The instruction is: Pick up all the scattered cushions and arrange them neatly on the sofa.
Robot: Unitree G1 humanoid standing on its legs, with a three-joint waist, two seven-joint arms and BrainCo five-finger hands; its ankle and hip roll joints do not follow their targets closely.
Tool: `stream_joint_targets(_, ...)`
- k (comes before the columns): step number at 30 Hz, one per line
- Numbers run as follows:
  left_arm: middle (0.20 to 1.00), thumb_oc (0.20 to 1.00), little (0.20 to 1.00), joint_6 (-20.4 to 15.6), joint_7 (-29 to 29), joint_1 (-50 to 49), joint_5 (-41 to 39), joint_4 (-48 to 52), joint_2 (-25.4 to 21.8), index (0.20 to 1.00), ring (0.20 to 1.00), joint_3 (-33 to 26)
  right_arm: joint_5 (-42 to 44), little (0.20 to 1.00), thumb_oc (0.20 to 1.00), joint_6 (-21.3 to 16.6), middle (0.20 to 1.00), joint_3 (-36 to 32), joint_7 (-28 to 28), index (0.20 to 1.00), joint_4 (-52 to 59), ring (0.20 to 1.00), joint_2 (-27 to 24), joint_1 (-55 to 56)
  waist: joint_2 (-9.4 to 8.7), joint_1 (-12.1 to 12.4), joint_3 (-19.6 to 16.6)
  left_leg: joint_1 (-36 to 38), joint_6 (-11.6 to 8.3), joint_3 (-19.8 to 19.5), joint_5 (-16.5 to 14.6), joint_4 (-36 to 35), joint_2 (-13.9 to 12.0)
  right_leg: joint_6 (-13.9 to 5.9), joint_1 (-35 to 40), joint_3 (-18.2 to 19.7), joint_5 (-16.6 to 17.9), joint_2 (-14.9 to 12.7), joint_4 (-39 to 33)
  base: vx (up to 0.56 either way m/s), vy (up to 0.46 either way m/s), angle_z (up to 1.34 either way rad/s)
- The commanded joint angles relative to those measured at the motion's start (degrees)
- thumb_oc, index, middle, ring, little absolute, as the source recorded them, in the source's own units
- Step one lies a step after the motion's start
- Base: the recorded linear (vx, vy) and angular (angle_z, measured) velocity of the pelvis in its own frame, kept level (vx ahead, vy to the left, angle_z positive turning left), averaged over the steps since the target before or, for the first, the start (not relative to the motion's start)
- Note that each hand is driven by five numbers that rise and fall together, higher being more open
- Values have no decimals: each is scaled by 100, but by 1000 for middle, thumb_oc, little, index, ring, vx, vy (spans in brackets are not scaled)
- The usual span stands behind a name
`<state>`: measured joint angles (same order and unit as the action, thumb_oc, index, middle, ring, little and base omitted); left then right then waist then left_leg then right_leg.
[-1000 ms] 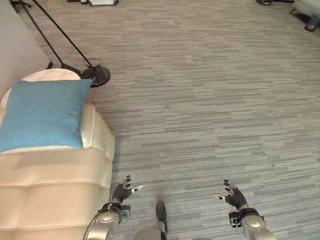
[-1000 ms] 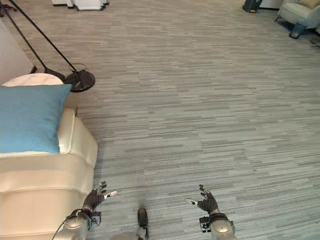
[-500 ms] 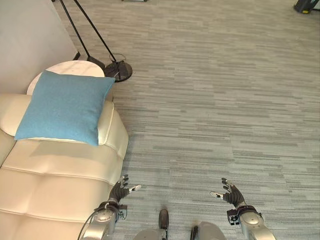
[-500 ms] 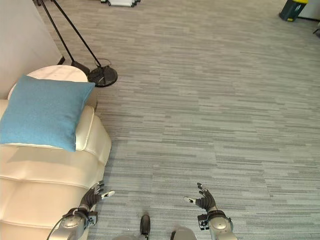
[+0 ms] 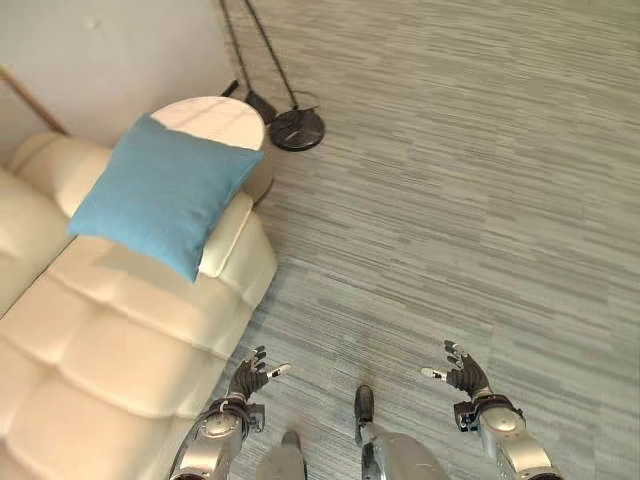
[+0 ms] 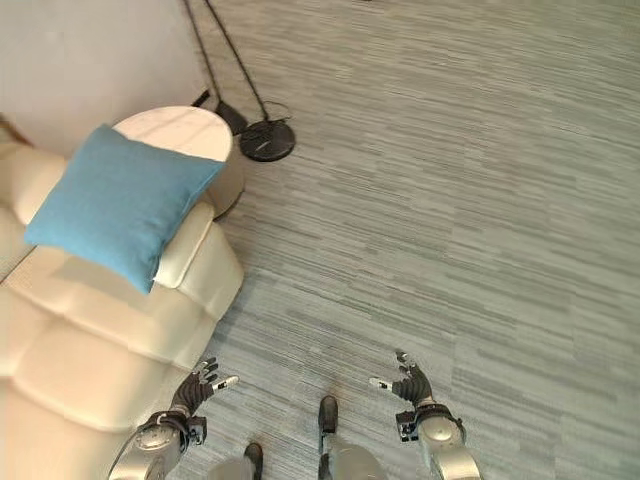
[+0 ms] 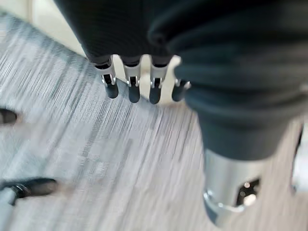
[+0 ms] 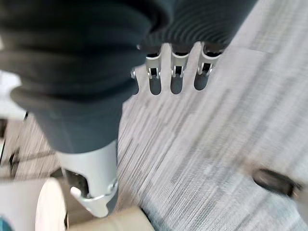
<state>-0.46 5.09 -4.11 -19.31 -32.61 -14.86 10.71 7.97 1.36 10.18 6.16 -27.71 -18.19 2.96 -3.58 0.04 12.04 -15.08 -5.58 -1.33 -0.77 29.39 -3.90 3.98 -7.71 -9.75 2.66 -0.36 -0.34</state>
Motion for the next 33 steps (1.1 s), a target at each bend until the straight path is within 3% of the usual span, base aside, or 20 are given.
stream_joint_targets(1, 1000, 1000, 1000, -141, 57, 89, -54, 214, -160, 1000, 1000, -156, 134, 1000, 1000, -213, 1000, -92, 35, 1000, 325, 1000, -178, 207, 36, -95, -118, 564, 414, 711, -391, -1268, 97, -845, 505, 63, -590, -492, 86, 242, 10, 50)
stream_joint_targets(2, 1000, 1000, 1000, -128, 54, 67, -6, 236, -175, 1000, 1000, -161, 133, 1000, 1000, -198, 1000, -97, 39, 1000, 307, 1000, -187, 216, 38, -66, -142, 457, 407, 793, -314, -1472, 72, -859, 594, -14, -631, -502, 33, 254, 29, 59)
stream_joint_targets(4, 1000, 1000, 1000, -95, 32, -17, 131, 300, -214, 1000, 1000, -187, 106, 1000, 1000, -186, 1000, -115, 64, 1000, 296, 1000, -203, 254, 117, 3, -179, 295, 318, 981, 125, -2110, -32, -890, 799, -145, -741, -441, -85, 304, 73, 65)
stream_joint_targets(5, 1000, 1000, 1000, -71, 32, -57, 227, 396, -263, 1000, 1000, -220, 68, 1000, 1000, -173, 1000, -151, 119, 1000, 307, 1000, -219, 301, 189, 33, -175, 110, 173, 1321, 409, -2543, -173, -913, 1034, -270, -949, -402, -129, 357, 111, 69)
stream_joint_targets(8, 1000, 1000, 1000, -72, 62, -116, 260, 605, -332, 1000, 1000, -274, 20, 1000, 1000, -147, 1000, -148, 173, 1000, 344, 1000, -222, 305, 189, 58, -167, 19, 128, 1672, 526, -2805, -217, -935, 1244, -403, -1103, -444, -88, 223, 110, 59)
stream_joint_targets(9, 1000, 1000, 1000, -80, 28, -225, 310, 709, -379, 1000, 1000, -336, -44, 1000, 1000, -130, 1000, -117, 114, 1000, 396, 1000, -190, 300, 284, 113, -261, 145, 225, 1690, 729, -2941, -244, -955, 1297, -510, -1074, -426, 29, 416, 223, 61)
stream_joint_targets(14, 1000, 1000, 1000, -64, -80, -410, 480, 843, -440, 1000, 1000, -374, -196, 1000, 1000, -93, 1000, -30, 44, 1000, 466, 1000, -124, 191, 195, 193, -442, 249, 369, 1583, 526, -2739, -34, -1070, 1445, -489, -1102, -662, 172, 276, 201, 5)
stream_joint_targets(17, 1000, 1000, 1000, -15, -145, -479, 606, 763, -517, 1000, 1000, -396, -268, 1000, 1000, -64, 1000, -1, -36, 1000, 454, 1000, -38, 142, 102, 267, -516, 443, 596, 1548, 205, -2681, 192, -1255, 1306, -439, -975, -927, 837, 250, 232, -1)
stream_joint_targets(20, 1000, 1000, 1000, -7, -152, -489, 677, 712, -587, 1000, 1000, -405, -299, 1000, 1000, -55, 1000, 38, -89, 1000, 444, 1000, 28, 140, 123, 229, -475, 742, 771, 1457, 21, -2804, 361, -1392, 878, -342, -580, -1093, 1866, 149, 174, 13)
stream_joint_targets(23, 1000, 1000, 1000, -10, -138, -484, 682, 697, -603, 1000, 1000, -419, -296, 1000, 1000, -55, 1000, 42, -113, 1000, 455, 1000, 86, 166, 179, 163, -409, 963, 823, 1334, -42, -2925, 394, -1320, 530, -117, -458, -1004, 2270, 219, 101, 52)
stream_joint_targets(24, 1000, 1000, 1000, -30, -145, -427, 646, 718, -595, 1000, 1000, -414, -267, 1000, 1000, -61, 1000, 25, -116, 1000, 404, 1000, 95, 146, 279, 58, -332, 1153, 799, 1151, -104, -2994, 384, -1190, 233, 25, -637, -778, 1872, 227, 24, 85)
stream_joint_targets(26, 1000, 1000, 1000, -42, -139, -392, 637, 740, -601, 1000, 1000, -381, -253, 1000, 1000, -58, 1000, 14, -108, 1000, 399, 1000, 69, 149, 296, -9, -280, 1279, 787, 1014, -162, -3021, 414, -1170, 41, 171, -681, -633, 1522, 299, -11, 45)
stream_joint_targets(30, 1000, 1000, 1000, -69, -116, -238, 683, 704, -594, 1000, 1000, -310, -214, 1000, 1000, -46, 1000, -10, -65, 1000, 385, 1000, 48, 142, 235, -235, -142, 1569, 726, 646, -285, -3056, 548, -1284, -433, 757, -258, -345, 452, 252, -69, 38)
stream_joint_targets(33, 1000, 1000, 1000, -124, -111, -129, 677, 733, -581, 1000, 1000, -246, -175, 1000, 1000, -61, 1000, -30, -48, 1000, 382, 1000, 30, 170, 208, -385, -104, 1705, 684, 326, -369, -3054, 597, -1331, -559, 1154, -93, -225, 209, 212, -93, 70)
